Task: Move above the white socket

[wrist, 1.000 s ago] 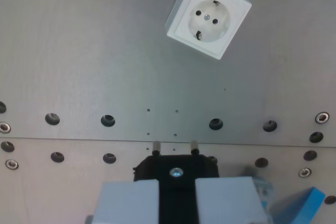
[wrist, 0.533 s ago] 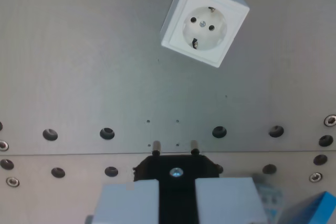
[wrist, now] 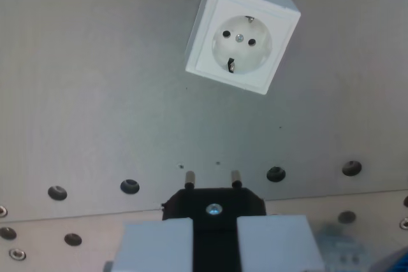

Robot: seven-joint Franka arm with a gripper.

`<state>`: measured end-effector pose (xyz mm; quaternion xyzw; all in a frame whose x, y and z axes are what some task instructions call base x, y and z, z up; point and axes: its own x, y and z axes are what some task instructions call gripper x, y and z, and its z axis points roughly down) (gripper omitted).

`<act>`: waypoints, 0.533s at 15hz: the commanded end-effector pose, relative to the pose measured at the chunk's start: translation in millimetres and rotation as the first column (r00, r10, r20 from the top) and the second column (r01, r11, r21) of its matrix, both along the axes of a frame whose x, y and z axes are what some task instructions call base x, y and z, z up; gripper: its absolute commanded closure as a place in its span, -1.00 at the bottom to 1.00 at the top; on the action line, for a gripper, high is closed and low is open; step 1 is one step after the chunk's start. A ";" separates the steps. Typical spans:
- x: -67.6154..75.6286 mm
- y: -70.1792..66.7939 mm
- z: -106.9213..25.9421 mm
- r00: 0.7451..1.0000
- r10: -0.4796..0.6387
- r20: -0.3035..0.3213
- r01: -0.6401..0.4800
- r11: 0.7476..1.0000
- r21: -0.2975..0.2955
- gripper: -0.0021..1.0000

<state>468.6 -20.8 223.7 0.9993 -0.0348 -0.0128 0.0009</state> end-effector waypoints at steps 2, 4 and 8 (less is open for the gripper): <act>-1.8 -5.0 -16.6 0.980 -0.172 0.095 0.171 0.985 0.018 1.00; -0.3 -7.0 -24.9 0.976 -0.196 0.093 0.195 0.981 0.022 1.00; 2.6 -10.7 -42.7 0.967 -0.240 0.091 0.238 0.971 0.032 1.00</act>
